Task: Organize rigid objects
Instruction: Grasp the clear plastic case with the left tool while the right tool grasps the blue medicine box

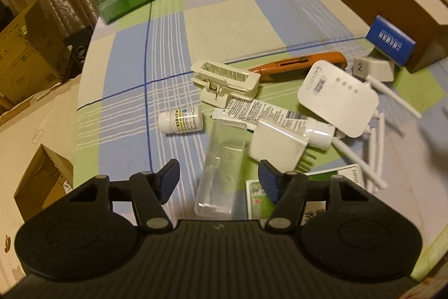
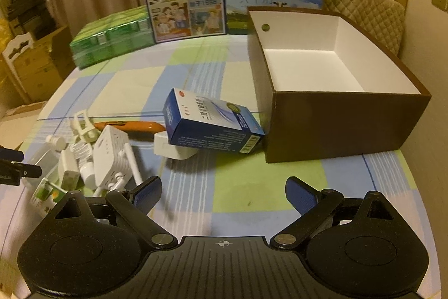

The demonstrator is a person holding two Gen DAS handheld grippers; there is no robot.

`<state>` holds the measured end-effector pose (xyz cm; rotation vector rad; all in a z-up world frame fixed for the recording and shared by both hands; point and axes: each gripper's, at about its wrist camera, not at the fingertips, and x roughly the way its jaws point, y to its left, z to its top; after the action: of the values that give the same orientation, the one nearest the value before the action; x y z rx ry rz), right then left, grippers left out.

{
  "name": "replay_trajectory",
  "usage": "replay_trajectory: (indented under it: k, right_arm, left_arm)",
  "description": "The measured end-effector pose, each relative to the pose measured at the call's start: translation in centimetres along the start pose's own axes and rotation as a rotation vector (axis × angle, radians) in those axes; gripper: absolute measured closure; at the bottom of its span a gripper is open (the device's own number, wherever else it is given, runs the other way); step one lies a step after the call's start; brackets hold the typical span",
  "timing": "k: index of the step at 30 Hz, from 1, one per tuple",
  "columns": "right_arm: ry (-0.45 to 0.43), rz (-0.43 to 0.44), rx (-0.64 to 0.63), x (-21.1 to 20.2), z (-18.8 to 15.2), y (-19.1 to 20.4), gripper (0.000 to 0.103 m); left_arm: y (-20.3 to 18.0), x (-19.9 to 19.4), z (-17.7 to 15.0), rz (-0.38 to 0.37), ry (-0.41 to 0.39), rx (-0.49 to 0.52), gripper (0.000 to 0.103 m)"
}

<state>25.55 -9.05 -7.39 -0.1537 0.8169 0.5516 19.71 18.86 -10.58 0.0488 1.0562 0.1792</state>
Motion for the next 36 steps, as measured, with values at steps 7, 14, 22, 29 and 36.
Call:
replay_trajectory:
  k: [7, 14, 22, 29, 36]
  right_arm:
    - [-0.004, -0.035, 0.003, 0.4, 0.0, 1.0, 0.01]
    - [-0.052, -0.061, -0.103, 1.0, 0.4, 3.0, 0.013]
    - [-0.114, -0.079, -0.298, 3.9, 1.4, 5.5, 0.024]
    - [-0.153, -0.113, -0.574, 6.7, 0.7, 6.9, 0.031]
    - [-0.165, -0.112, -0.765, 8.3, -0.7, 6.9, 0.062]
  left_arm:
    - [0.7, 1.4, 0.3, -0.041, 0.006, 0.022, 0.076]
    - [1.8, 0.2, 0.1, 0.002, -0.053, 0.017, 0.077]
    - [4.5, -1.3, -0.4, 0.037, -0.052, -0.108, 0.077]
    - [4.4, -2.0, -1.1, 0.055, -0.036, -0.186, 0.077]
    - [3.4, -2.5, -1.1, 0.08, -0.026, -0.218, 0.077]
